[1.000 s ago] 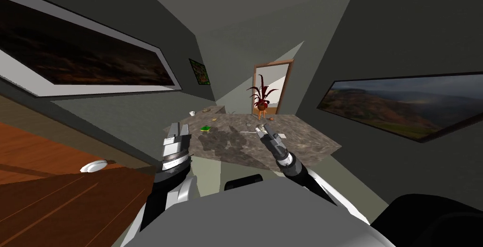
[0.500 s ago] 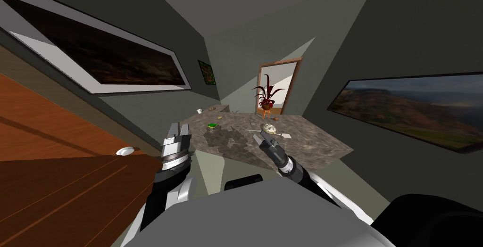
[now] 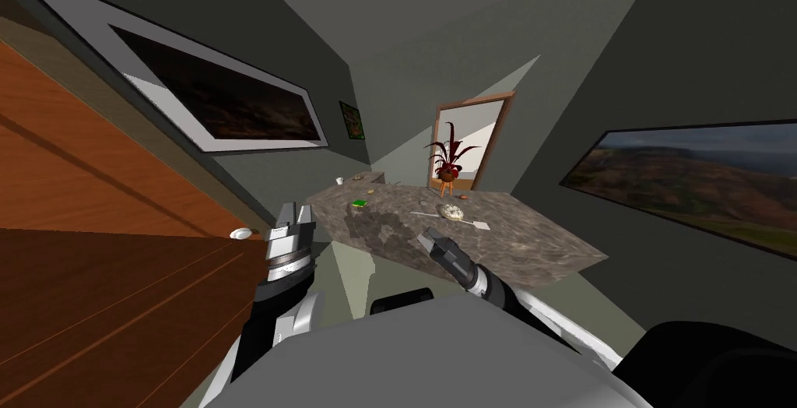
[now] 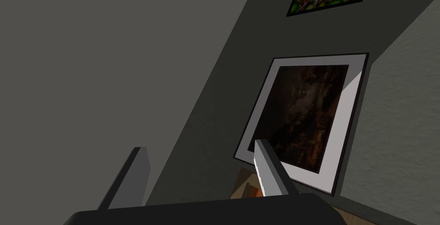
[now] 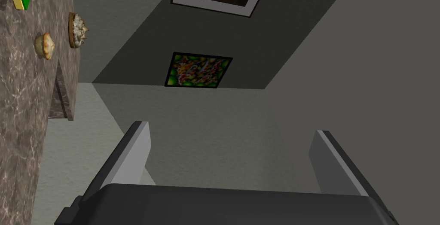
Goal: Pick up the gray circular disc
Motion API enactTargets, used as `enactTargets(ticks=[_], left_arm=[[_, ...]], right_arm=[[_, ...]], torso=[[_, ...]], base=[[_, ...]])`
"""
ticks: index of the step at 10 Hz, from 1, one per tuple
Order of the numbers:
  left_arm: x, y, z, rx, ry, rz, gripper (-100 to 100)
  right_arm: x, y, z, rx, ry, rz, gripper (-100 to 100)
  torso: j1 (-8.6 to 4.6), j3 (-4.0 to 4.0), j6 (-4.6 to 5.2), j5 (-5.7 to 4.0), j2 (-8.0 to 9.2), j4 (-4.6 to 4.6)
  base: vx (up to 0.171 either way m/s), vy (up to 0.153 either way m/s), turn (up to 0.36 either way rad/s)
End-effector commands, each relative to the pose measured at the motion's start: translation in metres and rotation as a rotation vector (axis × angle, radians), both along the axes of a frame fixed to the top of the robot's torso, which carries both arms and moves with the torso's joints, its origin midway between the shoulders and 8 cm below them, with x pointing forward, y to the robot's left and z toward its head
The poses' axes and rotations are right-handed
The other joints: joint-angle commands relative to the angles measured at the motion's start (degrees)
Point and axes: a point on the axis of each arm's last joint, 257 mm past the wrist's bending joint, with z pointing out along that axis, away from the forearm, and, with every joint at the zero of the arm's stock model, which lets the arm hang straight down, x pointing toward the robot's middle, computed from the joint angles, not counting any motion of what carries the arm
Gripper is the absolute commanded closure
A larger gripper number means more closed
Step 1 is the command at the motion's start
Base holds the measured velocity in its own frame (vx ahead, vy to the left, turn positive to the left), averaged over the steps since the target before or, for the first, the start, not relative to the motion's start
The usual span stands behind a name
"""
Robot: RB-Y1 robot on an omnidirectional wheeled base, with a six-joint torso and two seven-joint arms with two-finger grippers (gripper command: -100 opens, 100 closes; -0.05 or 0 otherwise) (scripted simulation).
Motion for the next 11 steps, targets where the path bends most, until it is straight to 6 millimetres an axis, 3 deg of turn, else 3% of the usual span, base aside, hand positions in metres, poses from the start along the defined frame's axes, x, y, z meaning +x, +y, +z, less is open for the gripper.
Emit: enactTargets(ticks=[1, 3, 4, 6, 7, 9, 10, 11], left_arm=[[0.0, 0.0, 0.0, 0.0, 0.0, 0.0, 0], [0.0, 0.0, 0.0, 0.0, 0.0, 0.0, 0], [0.0, 0.0, 0.0, 0.0, 0.0, 0.0, 0], [0.0, 0.0, 0.0, 0.0, 0.0, 0.0, 0], [0.0, 0.0, 0.0, 0.0, 0.0, 0.0, 0], [0.0, 0.0, 0.0, 0.0, 0.0, 0.0, 0], [0.0, 0.0, 0.0, 0.0, 0.0, 0.0, 0], [0.0, 0.0, 0.0, 0.0, 0.0, 0.0, 0]], right_arm=[[-0.004, 0.001, -0.019, -0.021, 0.068, 0.034, -100], [-0.009, 0.002, -0.025, -0.058, 0.079, 0.062, -100], [-0.013, 0.0, -0.043, -0.075, 0.14, 0.083, -100], [-0.017, -0.001, -0.049, -0.11, 0.151, 0.108, -100], [-0.021, -0.005, -0.068, -0.132, 0.215, 0.124, -100], [-0.026, -0.007, -0.074, -0.168, 0.226, 0.149, -100], [-0.03, -0.014, -0.093, -0.191, 0.292, 0.158, -100], [-0.034, -0.015, -0.096, -0.215, 0.299, 0.174, -100]], torso=[[0.0, 0.0, 0.0, 0.0, 0.0, 0.0], [0.09, 0.03, 0.0, 0.02, 0.04, 0.01], [-0.02, 0.0, 0.01, 0.0, -0.01, 0.0], [0.0, -0.02, 0.01, 0.0, -0.03, 0.0], [-0.05, -0.03, 0.02, -0.01, -0.06, -0.01], [0.03, -0.02, 0.0, 0.01, -0.04, -0.01], [-0.07, -0.04, 0.02, -0.01, -0.08, -0.01], [0.0, -0.04, -0.04, 0.0, -0.07, -0.02]], base=[[-0.054, 0.073, 0.2], [-0.046, 0.048, 0.052], [-0.034, 0.054, 0.261], [-0.029, 0.035, 0.046], [-0.036, 0.062, 0.22], [-0.023, 0.038, 0.081], [-0.028, 0.05, 0.278], [-0.024, 0.045, 0.137]])
